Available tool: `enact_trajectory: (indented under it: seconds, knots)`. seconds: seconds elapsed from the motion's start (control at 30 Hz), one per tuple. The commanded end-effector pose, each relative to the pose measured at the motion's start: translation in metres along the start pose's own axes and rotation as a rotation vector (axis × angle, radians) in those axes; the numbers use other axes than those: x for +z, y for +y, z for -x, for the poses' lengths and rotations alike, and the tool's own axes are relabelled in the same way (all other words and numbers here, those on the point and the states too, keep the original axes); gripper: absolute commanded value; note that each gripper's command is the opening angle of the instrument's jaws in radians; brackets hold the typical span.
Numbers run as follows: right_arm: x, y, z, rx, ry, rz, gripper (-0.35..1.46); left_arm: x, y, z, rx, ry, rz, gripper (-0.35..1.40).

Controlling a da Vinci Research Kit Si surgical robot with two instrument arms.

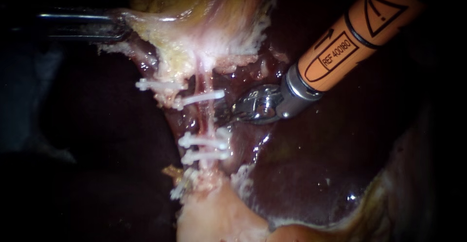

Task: Go to the cutting position right tube

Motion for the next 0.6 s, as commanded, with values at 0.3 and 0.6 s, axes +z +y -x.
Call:
enact_trajectory:
  seconds: [0.3,0.6]
  knots:
    - [-0.0016,-0.0001,-0.0002,0.004,0.000,-0.008,1.19,-0.0002,0.0000,0.0000,0.000,0.000,0.001,-0.35]
    - [-0.0045,-0.0002,-0.0002,0.014,0.053,-0.038,1.38,-0.0003,0.0000,0.0000,0.000,0.000,0.001,-0.35]
